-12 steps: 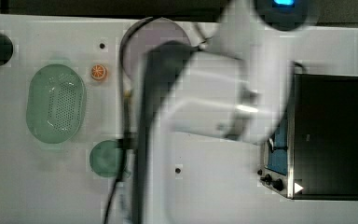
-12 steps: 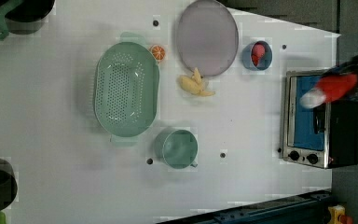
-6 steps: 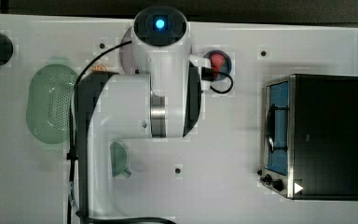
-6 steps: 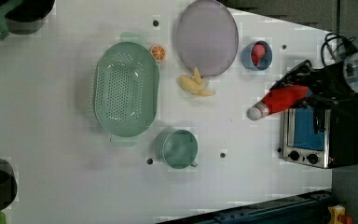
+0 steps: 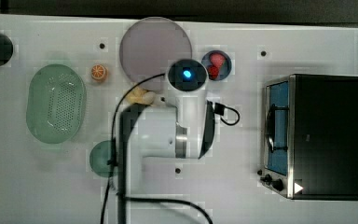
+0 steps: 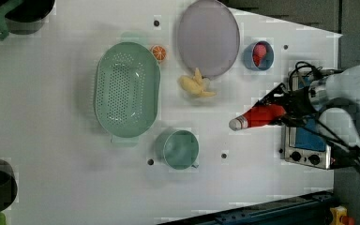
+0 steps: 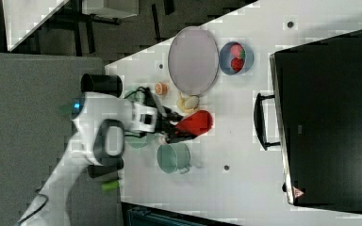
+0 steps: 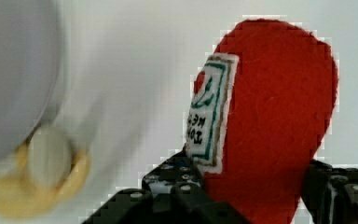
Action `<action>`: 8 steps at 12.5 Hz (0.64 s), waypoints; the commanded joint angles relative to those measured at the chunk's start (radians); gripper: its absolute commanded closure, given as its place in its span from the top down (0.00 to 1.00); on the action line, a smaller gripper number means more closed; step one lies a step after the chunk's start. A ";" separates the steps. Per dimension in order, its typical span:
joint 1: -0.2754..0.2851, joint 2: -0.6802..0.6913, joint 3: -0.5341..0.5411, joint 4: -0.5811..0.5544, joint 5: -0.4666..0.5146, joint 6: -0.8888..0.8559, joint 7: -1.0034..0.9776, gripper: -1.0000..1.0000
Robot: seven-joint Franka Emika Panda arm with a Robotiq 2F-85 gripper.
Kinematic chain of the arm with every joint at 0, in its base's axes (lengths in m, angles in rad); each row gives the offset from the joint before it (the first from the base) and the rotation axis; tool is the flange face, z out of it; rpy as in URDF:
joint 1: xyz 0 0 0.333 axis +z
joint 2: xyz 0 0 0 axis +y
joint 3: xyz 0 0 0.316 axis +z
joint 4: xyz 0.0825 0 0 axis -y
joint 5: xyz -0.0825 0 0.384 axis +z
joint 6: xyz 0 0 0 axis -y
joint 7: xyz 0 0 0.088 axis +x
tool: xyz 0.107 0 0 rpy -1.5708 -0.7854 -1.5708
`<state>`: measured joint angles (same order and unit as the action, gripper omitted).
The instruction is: Pick Ketchup from oven and place it on table.
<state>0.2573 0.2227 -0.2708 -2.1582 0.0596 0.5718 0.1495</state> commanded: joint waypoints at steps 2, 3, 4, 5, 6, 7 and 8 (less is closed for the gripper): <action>-0.008 0.107 -0.007 -0.064 0.014 0.216 0.062 0.62; -0.007 0.135 -0.003 -0.073 0.016 0.250 0.062 0.65; -0.007 0.159 0.000 -0.074 0.017 0.277 0.062 0.75; -0.006 0.168 0.001 -0.074 0.017 0.297 0.062 0.86; -0.006 0.167 0.000 -0.074 0.017 0.296 0.062 0.97; -0.006 0.158 -0.001 -0.073 0.017 0.295 0.063 1.00; -0.007 0.140 -0.001 -0.071 0.017 0.291 0.062 1.00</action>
<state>0.2391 0.4751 -0.2515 -2.2695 0.0936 0.8438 0.1700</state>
